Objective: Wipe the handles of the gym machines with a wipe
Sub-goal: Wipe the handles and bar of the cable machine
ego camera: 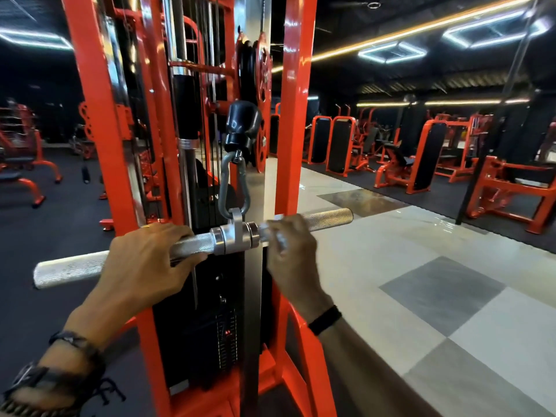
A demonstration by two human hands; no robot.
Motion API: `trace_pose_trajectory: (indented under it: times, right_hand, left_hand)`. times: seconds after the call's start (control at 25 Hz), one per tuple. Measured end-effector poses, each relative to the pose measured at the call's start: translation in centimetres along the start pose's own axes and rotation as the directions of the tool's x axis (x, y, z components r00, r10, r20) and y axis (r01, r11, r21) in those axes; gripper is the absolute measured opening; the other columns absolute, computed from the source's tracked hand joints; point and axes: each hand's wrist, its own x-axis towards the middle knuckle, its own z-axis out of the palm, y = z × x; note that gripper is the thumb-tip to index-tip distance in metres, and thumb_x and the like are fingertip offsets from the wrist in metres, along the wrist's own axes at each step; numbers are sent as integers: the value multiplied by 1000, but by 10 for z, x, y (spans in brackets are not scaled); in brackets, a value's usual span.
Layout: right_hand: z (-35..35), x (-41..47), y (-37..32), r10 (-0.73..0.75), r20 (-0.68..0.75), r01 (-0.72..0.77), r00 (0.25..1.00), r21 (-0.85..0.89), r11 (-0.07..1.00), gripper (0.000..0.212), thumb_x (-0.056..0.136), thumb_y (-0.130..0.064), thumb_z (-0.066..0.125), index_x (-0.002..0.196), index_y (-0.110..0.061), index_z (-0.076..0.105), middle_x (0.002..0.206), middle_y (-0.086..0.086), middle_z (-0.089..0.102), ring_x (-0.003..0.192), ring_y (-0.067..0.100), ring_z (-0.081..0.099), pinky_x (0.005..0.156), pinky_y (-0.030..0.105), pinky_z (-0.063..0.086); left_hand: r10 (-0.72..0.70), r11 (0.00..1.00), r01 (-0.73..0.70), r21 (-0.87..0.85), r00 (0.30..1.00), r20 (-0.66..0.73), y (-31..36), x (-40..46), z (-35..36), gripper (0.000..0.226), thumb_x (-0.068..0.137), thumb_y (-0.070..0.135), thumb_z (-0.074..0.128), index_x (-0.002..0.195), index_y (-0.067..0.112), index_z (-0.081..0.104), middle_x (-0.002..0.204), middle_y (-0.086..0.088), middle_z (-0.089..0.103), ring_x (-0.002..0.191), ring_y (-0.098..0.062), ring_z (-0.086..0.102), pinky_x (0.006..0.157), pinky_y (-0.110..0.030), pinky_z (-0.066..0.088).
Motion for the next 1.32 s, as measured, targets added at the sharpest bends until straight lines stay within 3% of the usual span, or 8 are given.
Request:
trace_pose_trajectory:
  times: [0.16,0.4,0.76,0.88,1.0,1.12,1.2,1.32]
  right_hand:
    - [-4,4,1,-52,33,51,998,45,998,12,87,5,67,96,-2,72,89,11,62,84,13,57,82,7,38]
    - [-62,46,104,264,-161,-290,951,-168,942,7,86,-2,68,91,3,72,88,18,67,81,28,62,78,29,47]
    - [9,-5,-18,-35,83,29,996,73,997,10,88,4,66,96,0,71,92,8,60,84,3,51,80,5,39]
    - [-9,6,13,-114,103,107,988,68,992,9,87,3,69,94,0,72,88,11,63,81,12,58,77,11,43]
    - [-39,27,74,23,-6,-24,1000,-107,994,4,86,1,69,89,3,72,85,16,66,81,25,62,77,-2,32]
    - [-53,43,103,282,-93,-291,955,-107,951,11,88,-4,67,92,4,73,87,18,69,84,26,63,76,6,43]
    - [-40,39,90,223,-131,-233,966,-66,970,15,88,-11,62,87,1,73,84,14,68,80,12,55,76,30,48]
    - [0,11,28,25,-29,-24,999,30,999,8,89,-4,64,89,-1,71,85,11,64,80,12,55,78,16,44]
  left_hand:
    - [2,1000,-2,8,1000,4,-2,3,-3,46,72,61,55,91,21,70,81,2,69,73,-28,65,63,-33,37]
    - [-64,997,57,48,984,166,-12,0,-12,80,88,78,4,72,24,60,57,7,57,53,-16,48,63,-34,28]
    - [8,996,-12,87,999,53,-14,4,-15,53,77,61,44,91,20,73,78,3,71,69,-26,65,74,-45,46]
    - [-24,999,22,35,998,57,-15,-1,-16,49,72,63,53,94,22,69,83,6,69,73,-24,66,75,-44,45]
    - [-52,998,49,38,995,86,-9,-3,-14,45,68,59,61,96,23,63,87,7,67,78,-24,66,76,-43,46]
    - [-68,995,60,74,992,107,-11,-3,-15,50,76,69,46,96,26,61,87,9,64,80,-19,62,79,-42,45]
    - [-94,993,81,85,982,164,-13,-3,-15,56,86,72,26,86,27,59,80,12,62,76,-16,58,81,-43,42]
    - [-96,990,71,120,969,226,-15,1,-15,60,92,64,10,68,27,49,62,8,57,64,-19,56,80,-44,40]
